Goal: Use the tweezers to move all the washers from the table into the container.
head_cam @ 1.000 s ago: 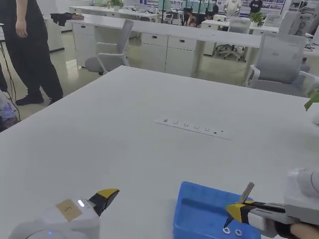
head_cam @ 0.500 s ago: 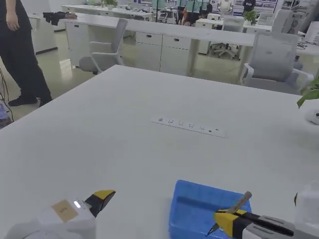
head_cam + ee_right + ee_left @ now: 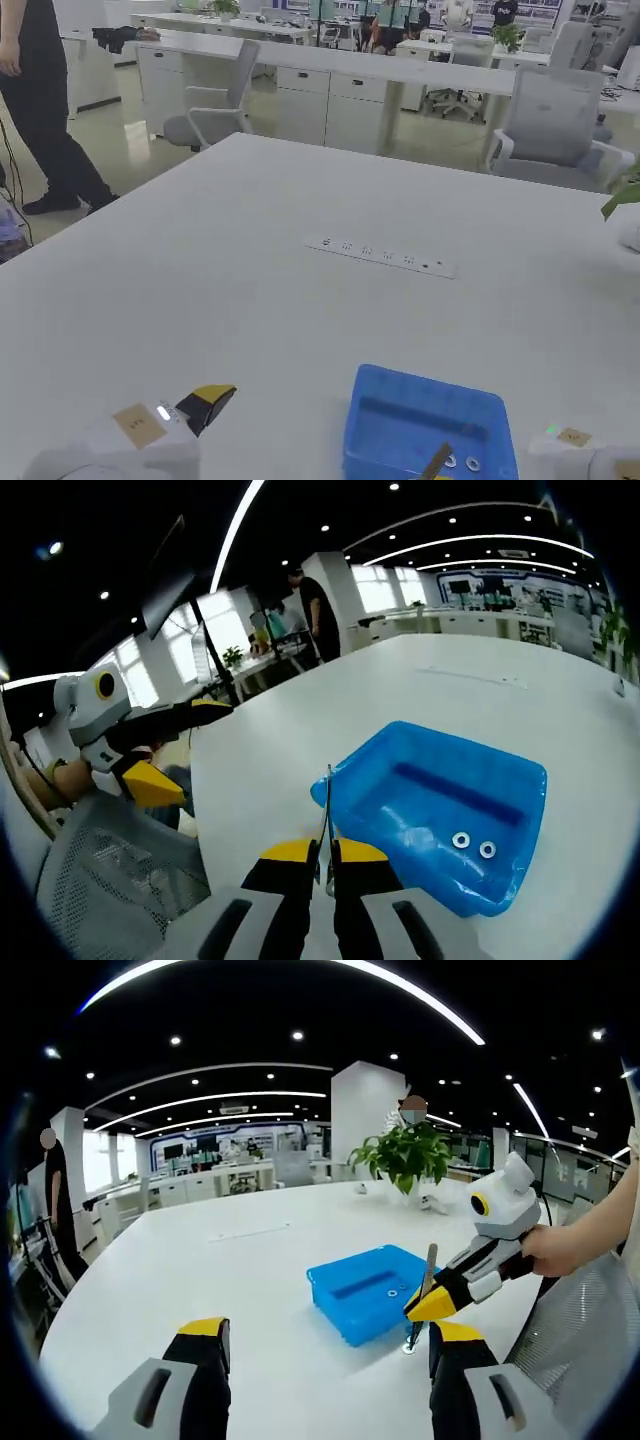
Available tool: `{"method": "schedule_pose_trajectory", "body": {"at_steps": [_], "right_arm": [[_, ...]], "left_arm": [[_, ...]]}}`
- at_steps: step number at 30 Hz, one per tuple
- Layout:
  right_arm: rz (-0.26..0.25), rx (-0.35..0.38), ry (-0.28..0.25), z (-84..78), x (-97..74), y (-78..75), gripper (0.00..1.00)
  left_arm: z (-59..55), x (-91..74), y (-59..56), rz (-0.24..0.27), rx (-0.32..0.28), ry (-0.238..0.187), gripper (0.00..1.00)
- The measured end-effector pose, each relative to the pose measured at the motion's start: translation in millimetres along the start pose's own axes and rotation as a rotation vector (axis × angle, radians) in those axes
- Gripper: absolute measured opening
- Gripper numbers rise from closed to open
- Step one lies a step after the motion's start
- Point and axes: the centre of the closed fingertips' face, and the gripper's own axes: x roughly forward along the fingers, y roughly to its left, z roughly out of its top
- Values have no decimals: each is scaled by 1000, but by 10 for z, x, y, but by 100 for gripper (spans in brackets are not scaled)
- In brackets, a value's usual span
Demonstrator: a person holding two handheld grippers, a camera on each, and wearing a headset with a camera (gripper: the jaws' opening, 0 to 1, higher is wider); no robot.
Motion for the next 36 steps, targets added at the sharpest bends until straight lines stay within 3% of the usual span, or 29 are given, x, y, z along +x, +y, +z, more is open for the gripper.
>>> {"method": "schedule_pose_trajectory", "body": {"at_steps": [3, 11, 19, 22, 26, 27, 30, 36], "right_arm": [[-12, -40, 28, -37, 21, 4, 3], [2, -97, 44, -59, 41, 59, 3], [40, -376, 115, -118, 47, 193, 3], [49, -446, 124, -132, 54, 230, 3], [39, -385, 106, -115, 49, 185, 3], [28, -307, 90, -102, 45, 159, 3], [21, -172, 55, -70, 38, 87, 3], [50, -108, -5, 92, -77, 119, 3]], "left_arm": [[-7, 3, 8, 0, -2, 0, 83], [-24, 9, 0, -6, 4, 5, 83], [-41, 16, 1, -8, 9, 12, 82], [-41, 18, 2, -7, 7, 11, 82], [-37, 19, -3, -7, 4, 11, 82], [-36, 19, -5, -8, 3, 10, 82], [-36, 22, -14, -12, 6, 12, 82], [-43, 28, -20, -14, 9, 16, 82]]}}
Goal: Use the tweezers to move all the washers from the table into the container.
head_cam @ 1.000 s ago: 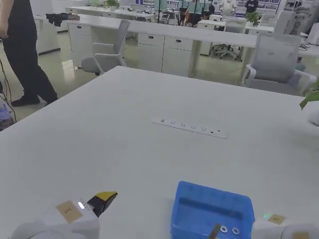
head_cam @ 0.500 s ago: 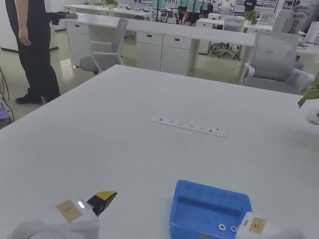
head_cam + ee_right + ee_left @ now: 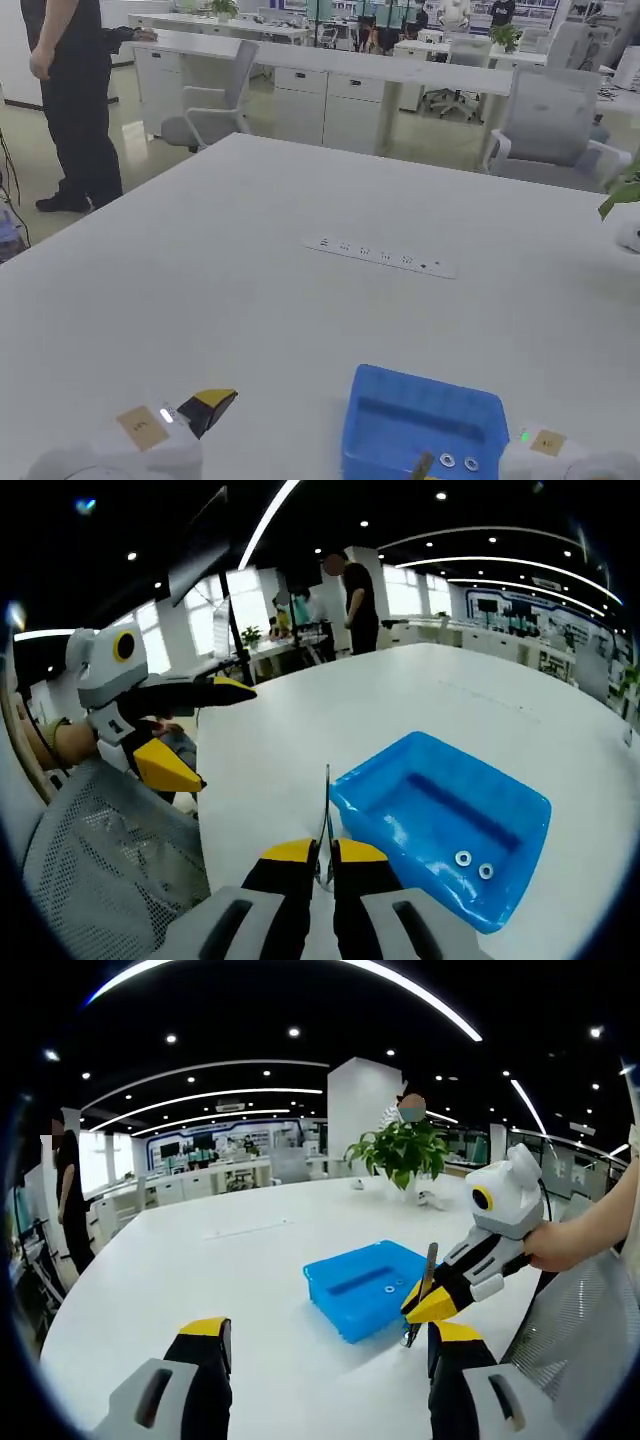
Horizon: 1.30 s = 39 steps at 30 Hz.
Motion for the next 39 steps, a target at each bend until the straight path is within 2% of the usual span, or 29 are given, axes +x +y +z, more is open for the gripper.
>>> {"method": "schedule_pose_trajectory", "body": {"at_steps": [5, 7, 12, 16, 20, 26, 31, 36, 39], "right_arm": [[2, 39, -42, 150, -121, -46, 3], [9, 94, -76, 232, -177, -89, 3], [44, 196, -95, 271, -260, -154, 3], [43, 264, -132, 333, -343, -252, 3], [24, 287, -165, 429, -414, -341, 3], [3, 301, -173, 499, -412, -484, 3], [-14, 351, -181, 504, -343, -602, 3], [-59, 376, -155, 448, -254, -790, 3], [-86, 366, -117, 394, -195, -875, 3]], "left_arm": [[-3, 5, -10, -5, 2, 2, 82], [-7, 7, -11, -6, 4, 4, 82], [-14, 11, -20, -10, 4, 7, 82], [-14, 10, -21, -10, 3, 7, 81], [-16, 8, -20, -9, 2, 7, 81], [-15, 4, -11, -6, -1, 6, 81], [-23, 0, 2, -3, -9, 7, 81], [-31, 4, -3, -7, -6, 12, 81], [-31, 3, 5, -5, -11, 11, 81]]}}
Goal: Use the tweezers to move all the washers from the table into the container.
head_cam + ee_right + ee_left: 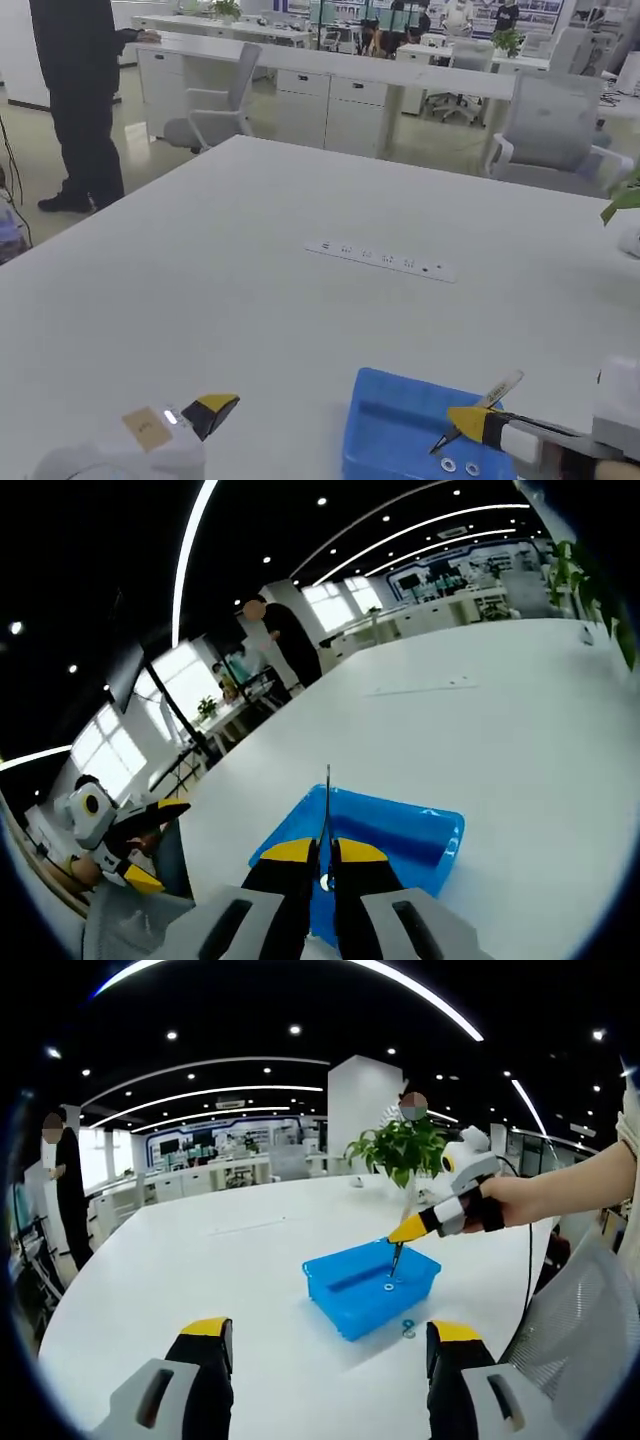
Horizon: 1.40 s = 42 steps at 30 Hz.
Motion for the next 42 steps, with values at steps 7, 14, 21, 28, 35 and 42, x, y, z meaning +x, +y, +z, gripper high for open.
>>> {"method": "schedule_pose_trajectory", "body": {"at_steps": [7, 14, 21, 28, 35, 42], "right_arm": [[-36, -98, 52, -41, 159, -160, 3], [-47, -157, 102, -119, 261, -195, 3], [-51, -198, 138, -177, 313, -224, 3], [-57, -229, 144, -181, 316, -229, 3], [-61, -249, 113, -121, 281, -210, 4], [-21, -239, 40, -41, 135, -7, 4]], "left_arm": [[-8, 2, 6, 1, -5, 4, 81], [-15, 2, 14, 6, -10, 7, 81], [-23, 8, 3, 2, -6, 15, 80], [-24, 11, -5, 0, -5, 16, 80], [-27, 10, -7, 0, -6, 17, 80], [-30, 8, -3, 0, -8, 16, 80]]}}
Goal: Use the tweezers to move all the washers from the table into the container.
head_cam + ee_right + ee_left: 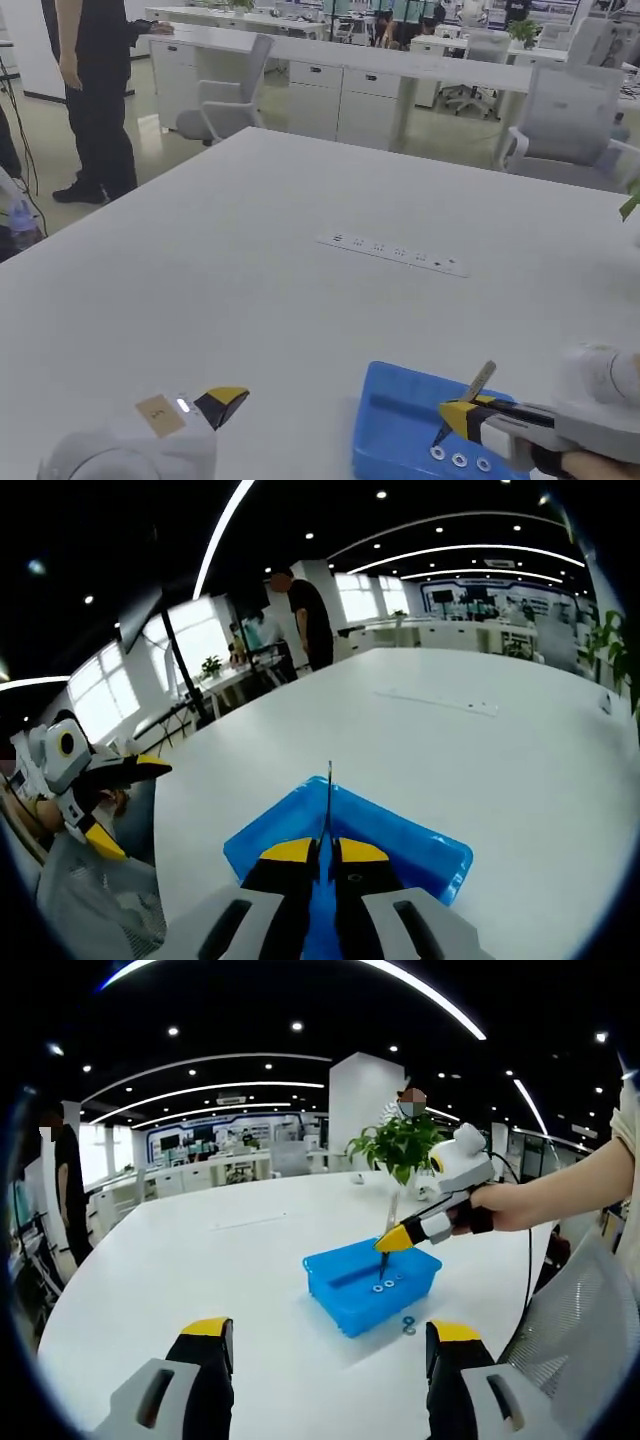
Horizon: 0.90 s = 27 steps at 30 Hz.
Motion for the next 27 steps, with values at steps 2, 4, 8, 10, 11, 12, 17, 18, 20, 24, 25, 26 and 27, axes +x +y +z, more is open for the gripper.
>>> {"method": "schedule_pose_trajectory", "body": {"at_steps": [2, 4, 8, 10, 11, 12, 17, 18, 20, 24, 25, 26, 27], "right_arm": [[13, 9, -26, 44, -50, 56, 4], [35, 10, -54, 94, -113, 128, 4], [56, 5, -93, 158, -212, 224, 3], [72, 13, -109, 169, -256, 277, 3], [89, 20, -120, 170, -277, 325, 3], [100, 29, -121, 157, -288, 360, 3], [126, 41, -86, -34, -310, 448, 4], [125, 42, -84, -67, -315, 449, 4], [128, 62, -77, -144, -325, 453, 4], [124, 72, -57, -266, -320, 463, 4], [126, 73, -56, -282, -316, 472, 4], [131, 73, -52, -303, -310, 485, 4], [135, 73, -45, -334, -294, 504, 4]], "left_arm": [[2, 0, 2, 0, 3, -1, 80], [-6, 3, -6, -4, 1, 2, 80], [-8, 6, -16, -8, 6, 4, 80], [-11, 6, -17, -8, 6, 5, 80], [-9, 7, -19, -9, 5, 4, 80], [-9, 7, -18, -9, 5, 4, 80], [-13, 10, -22, -9, 9, 6, 80], [-16, 11, -25, -11, 8, 7, 80], [-24, 13, -23, -10, 9, 12, 80], [-27, 18, -29, -12, 11, 14, 80], [-28, 20, -34, -14, 11, 15, 80], [-29, 22, -41, -17, 10, 15, 80], [-32, 23, -43, -17, 14, 17, 80]]}}
